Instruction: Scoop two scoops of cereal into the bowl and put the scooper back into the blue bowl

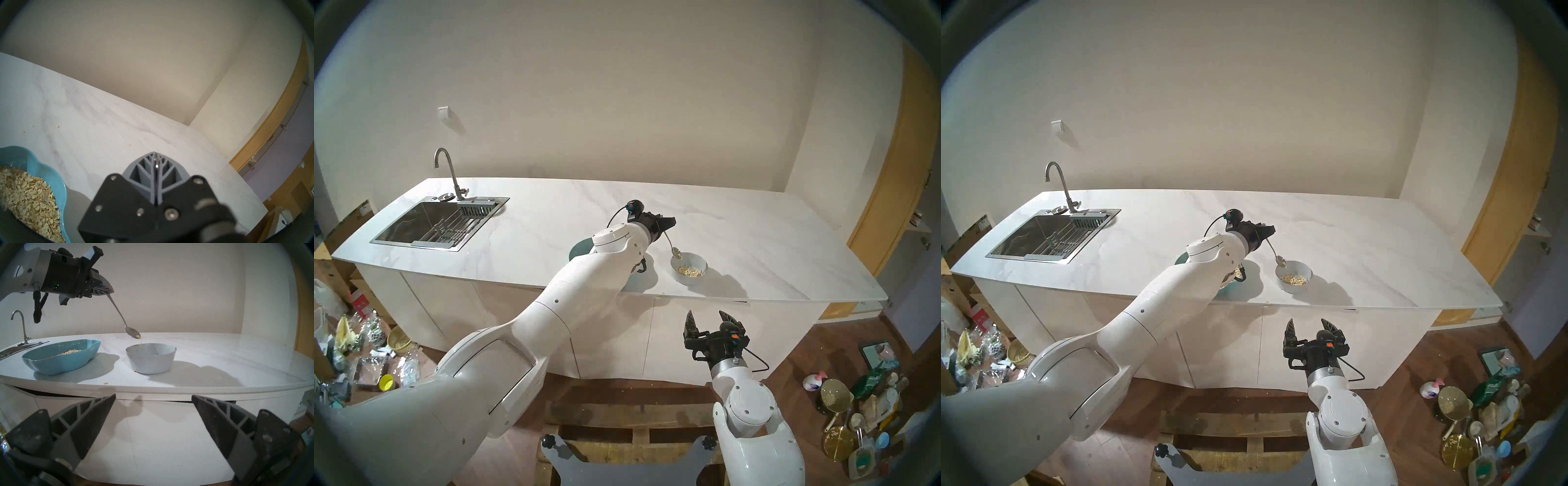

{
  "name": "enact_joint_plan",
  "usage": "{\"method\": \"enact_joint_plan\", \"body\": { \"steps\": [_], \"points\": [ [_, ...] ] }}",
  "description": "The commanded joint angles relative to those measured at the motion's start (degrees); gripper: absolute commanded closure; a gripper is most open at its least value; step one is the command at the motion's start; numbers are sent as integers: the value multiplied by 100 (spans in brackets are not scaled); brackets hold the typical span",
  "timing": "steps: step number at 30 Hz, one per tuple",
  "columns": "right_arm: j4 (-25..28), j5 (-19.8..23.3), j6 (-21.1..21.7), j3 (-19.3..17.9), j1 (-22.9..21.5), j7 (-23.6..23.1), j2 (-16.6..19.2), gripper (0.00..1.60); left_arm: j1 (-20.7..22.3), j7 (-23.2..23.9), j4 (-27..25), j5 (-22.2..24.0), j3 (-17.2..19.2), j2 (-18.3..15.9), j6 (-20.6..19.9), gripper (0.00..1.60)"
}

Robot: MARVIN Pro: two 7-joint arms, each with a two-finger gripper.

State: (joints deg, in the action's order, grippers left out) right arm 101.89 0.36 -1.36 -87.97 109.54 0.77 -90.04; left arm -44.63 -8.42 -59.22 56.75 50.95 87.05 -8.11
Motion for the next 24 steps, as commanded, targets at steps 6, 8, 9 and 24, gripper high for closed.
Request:
{"method": "enact_joint_plan", "body": {
  "steps": [6, 8, 9, 24],
  "points": [
    [141, 1, -22, 1, -32, 3, -6, 0, 236, 400, -331, -238, -223, -62, 203, 160],
    [142, 1, -21, 1, -31, 3, -6, 0, 235, 425, -365, -258, -260, -90, 213, 160],
    [143, 1, -21, 1, -31, 3, -6, 0, 232, 432, -374, -260, -265, -96, 217, 160],
    [144, 1, -20, 1, -30, 3, -6, 0, -94, -192, -480, 868, 744, 214, -126, 160]
  ]
}}
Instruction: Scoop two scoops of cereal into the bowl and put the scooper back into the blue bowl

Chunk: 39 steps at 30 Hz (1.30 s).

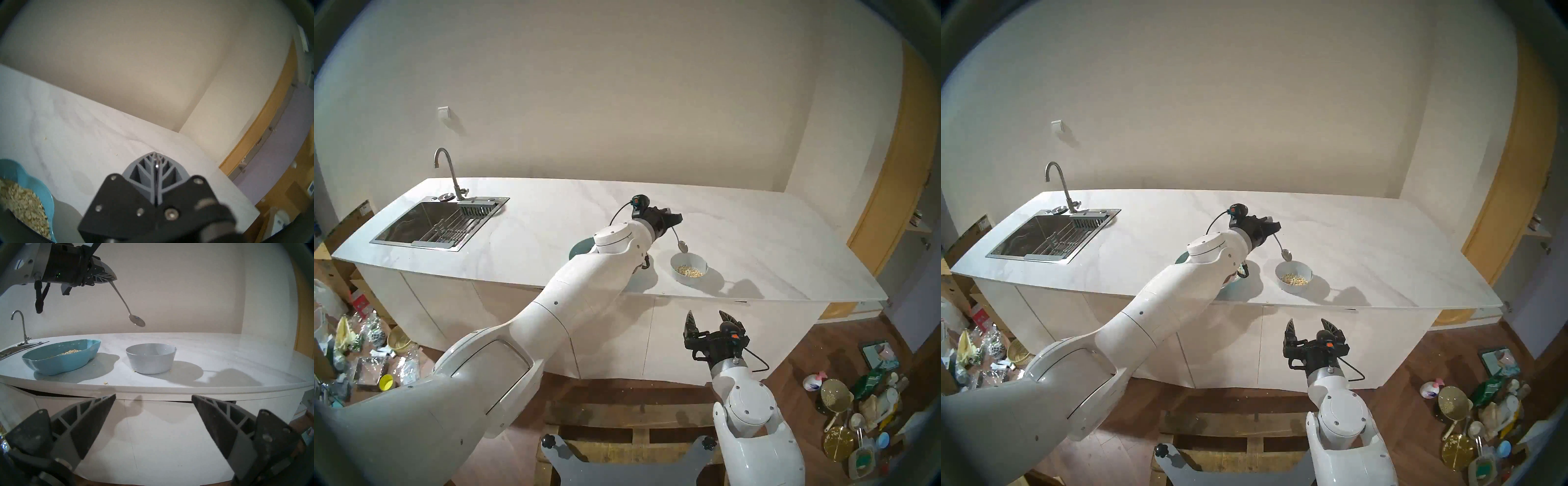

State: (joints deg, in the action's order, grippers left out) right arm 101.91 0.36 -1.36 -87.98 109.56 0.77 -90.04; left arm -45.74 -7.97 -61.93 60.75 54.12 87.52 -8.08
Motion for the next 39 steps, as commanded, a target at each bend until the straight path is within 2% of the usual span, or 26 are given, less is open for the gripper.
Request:
{"method": "enact_joint_plan", "body": {
  "steps": [1, 7, 13, 19, 24, 32, 39],
  "points": [
    [142, 1, -20, 2, -32, 3, -6, 0, -16, -320, -279, 610, 527, 161, -167, 160],
    [142, 1, -20, 2, -31, 3, -6, 0, -274, -958, -777, 1646, 979, -88, -258, 160],
    [147, 1, -16, 2, -29, 3, -6, 0, -746, -1359, -1474, 2224, 1326, -560, -233, 160],
    [148, 1, -16, 2, -29, 3, -6, 0, -1287, -1487, -2192, 2244, 1584, -1180, -143, 160],
    [148, 1, -16, 2, -29, 3, -6, 0, -1570, -1528, -2480, 2257, 1761, -1578, -85, 160],
    [146, 1, -17, 2, -30, 3, -6, 0, -1777, -1470, -2621, 2253, 1916, -1844, 16, 160],
    [151, 1, -13, 2, -27, 3, -6, 0, -1853, -1356, -2423, 2222, 1980, -1900, 96, 160]
  ]
}}
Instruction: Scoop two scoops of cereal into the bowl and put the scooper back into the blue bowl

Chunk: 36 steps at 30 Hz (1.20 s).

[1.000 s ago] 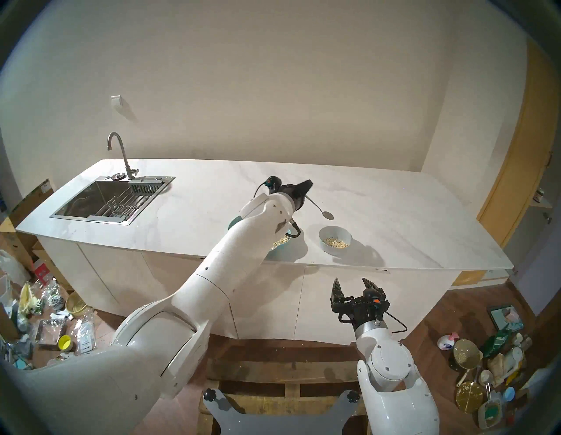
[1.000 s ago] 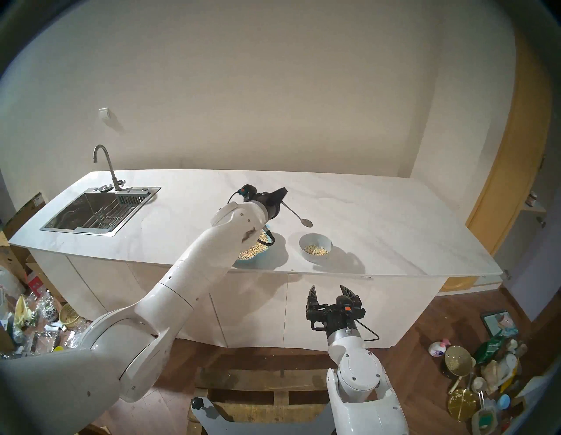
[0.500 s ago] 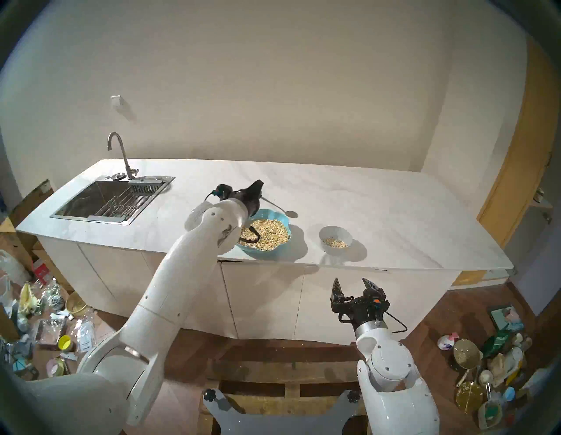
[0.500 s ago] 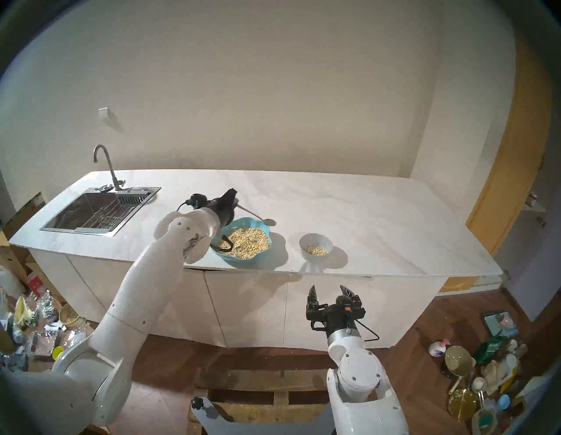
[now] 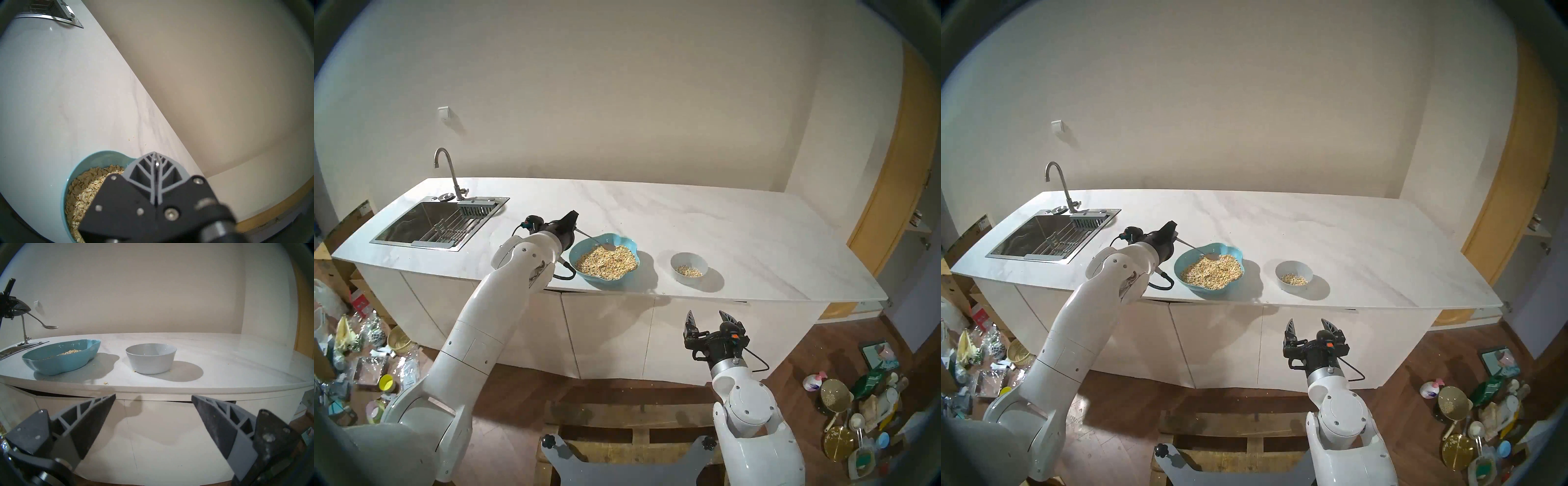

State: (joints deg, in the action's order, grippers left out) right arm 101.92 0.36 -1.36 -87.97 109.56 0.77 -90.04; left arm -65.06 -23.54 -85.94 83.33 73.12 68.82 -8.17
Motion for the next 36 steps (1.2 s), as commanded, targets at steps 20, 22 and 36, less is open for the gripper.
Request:
{"method": "enact_joint_plan", "body": {
  "steps": [20, 22, 36],
  "points": [
    [145, 1, -18, 1, -30, 3, -6, 0, 350, 215, 474, -282, -114, 45, 134, 160],
    [144, 1, -18, 1, -30, 3, -6, 0, 365, 235, 482, -335, -149, 32, 142, 160],
    [142, 1, -19, 1, -31, 3, -6, 0, 429, -56, 221, -727, -474, -110, 118, 0]
  ]
}}
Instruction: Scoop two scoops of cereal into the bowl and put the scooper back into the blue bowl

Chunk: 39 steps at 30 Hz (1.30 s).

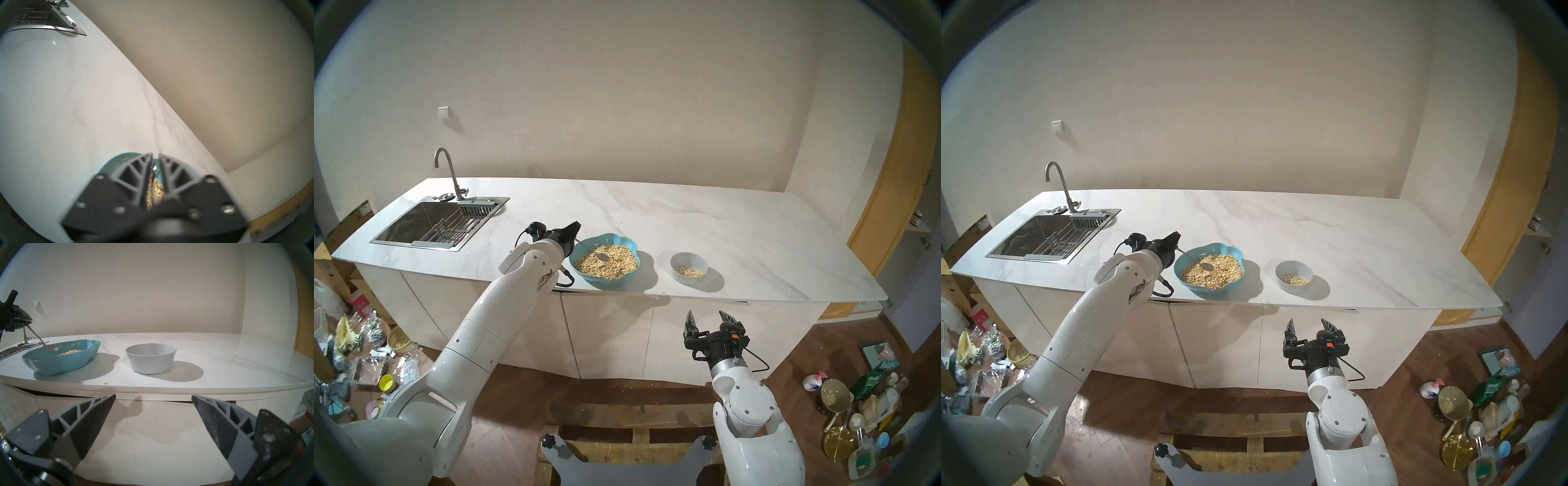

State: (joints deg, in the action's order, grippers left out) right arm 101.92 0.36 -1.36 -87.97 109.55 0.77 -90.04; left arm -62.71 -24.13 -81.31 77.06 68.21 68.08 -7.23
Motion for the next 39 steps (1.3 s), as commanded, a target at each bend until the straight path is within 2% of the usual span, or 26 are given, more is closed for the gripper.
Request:
{"method": "enact_joint_plan", "body": {
  "steps": [1, 5, 10, 11, 12, 13, 16, 17, 19, 22, 27, 39],
  "points": [
    [143, 1, -19, 1, -30, 3, -6, 0, 202, 5, -256, -120, -5, -60, 14, 0],
    [143, 1, -19, 2, -30, 3, -6, 0, 229, -91, -348, -253, -96, -130, 18, 0],
    [130, 1, -26, 2, -37, 2, -5, 0, 201, 146, -765, -998, -488, -437, 216, 0],
    [130, 1, -26, 2, -37, 2, -5, 0, 201, 146, -765, -998, -488, -437, 216, 0],
    [128, 1, -26, 2, -38, 2, -5, 0, 186, 165, -884, -1201, -574, -490, 283, 0],
    [119, 1, -29, 2, -43, 2, -5, 0, 209, 284, -1085, -1666, -830, -603, 422, 0],
    [118, 1, -30, 2, -43, 2, -5, 0, 173, 331, -1269, -2037, -1036, -676, 613, 0],
    [123, 1, -29, 2, -41, 2, -5, 0, 38, 260, -1531, -2367, -1196, -750, 809, 0],
    [127, 1, -28, 2, -39, 2, -6, 0, -69, 183, -1679, -2544, -1280, -769, 929, 0],
    [143, 1, -20, 1, -31, 3, -6, 0, -458, -259, -2248, -2947, -1422, -902, 1089, 0],
    [150, 1, -14, 1, -27, 3, -6, 0, -545, -470, -2351, -3140, -1422, -877, 1067, 0],
    [148, 1, -15, 2, -28, 3, -6, 0, -512, -487, -2341, -3096, -1464, -910, 1090, 0]
  ]
}}
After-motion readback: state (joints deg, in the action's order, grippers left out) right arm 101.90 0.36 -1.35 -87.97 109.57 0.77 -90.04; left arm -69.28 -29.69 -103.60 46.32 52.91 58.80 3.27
